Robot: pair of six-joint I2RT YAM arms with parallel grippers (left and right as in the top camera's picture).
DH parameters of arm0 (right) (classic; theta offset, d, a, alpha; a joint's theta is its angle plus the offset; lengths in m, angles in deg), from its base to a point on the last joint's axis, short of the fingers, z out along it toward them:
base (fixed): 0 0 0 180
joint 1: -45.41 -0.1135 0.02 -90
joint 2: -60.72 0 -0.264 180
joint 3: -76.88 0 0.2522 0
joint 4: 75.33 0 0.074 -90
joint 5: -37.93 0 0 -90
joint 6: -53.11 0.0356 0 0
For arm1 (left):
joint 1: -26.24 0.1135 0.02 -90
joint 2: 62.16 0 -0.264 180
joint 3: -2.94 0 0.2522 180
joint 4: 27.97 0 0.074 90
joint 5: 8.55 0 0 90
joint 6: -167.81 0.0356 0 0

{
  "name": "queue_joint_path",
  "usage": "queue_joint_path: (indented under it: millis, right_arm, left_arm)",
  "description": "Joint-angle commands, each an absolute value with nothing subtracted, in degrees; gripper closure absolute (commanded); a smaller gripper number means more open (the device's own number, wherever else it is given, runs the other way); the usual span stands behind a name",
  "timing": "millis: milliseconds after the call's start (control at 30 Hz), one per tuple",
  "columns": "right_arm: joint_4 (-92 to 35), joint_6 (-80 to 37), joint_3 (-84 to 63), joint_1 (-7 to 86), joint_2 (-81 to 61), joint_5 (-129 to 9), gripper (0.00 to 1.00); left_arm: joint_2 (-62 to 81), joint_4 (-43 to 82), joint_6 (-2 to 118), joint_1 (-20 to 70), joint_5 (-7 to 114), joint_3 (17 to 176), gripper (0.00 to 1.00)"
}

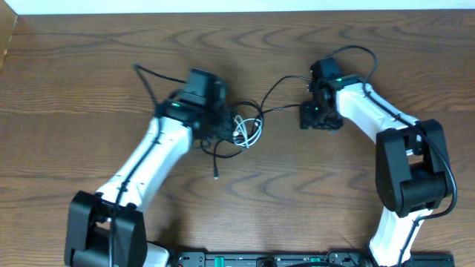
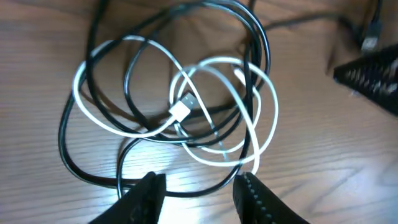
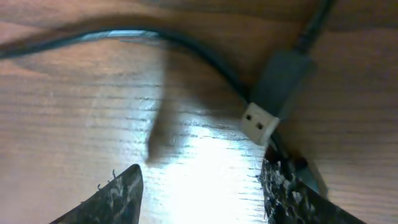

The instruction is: Untangle cables

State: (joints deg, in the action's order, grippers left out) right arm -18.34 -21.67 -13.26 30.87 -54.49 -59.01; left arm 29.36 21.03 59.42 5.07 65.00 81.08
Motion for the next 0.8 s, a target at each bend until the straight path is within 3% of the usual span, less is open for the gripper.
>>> queue_joint_path:
  millis: [0, 233, 633, 767]
  right_arm:
    - [-17.71, -32.18, -13.0, 33.75, -54.58, -73.15, 0.42]
    - [-11.89, -46.06, -13.09, 40.81, -49.58, -99.16, 0.43]
    - [-10.04, -46.13, -12.85, 43.81, -46.32, -95.05, 0.45]
    - [-10.28, -46.13, -12.85, 43.09, -46.32, -95.05, 0.44]
  left_arm:
    - [30.78, 20.31, 57.1, -1.82, 75.95, 81.39, 0.58]
    - [33.03, 15.5, 57.14, -9.6, 80.93, 81.39, 0.68]
    - [42.56, 5.86, 57.1, -12.38, 88.26, 81.39, 0.55]
    - [42.72, 6.02, 57.12, -12.38, 90.94, 81.39, 0.57]
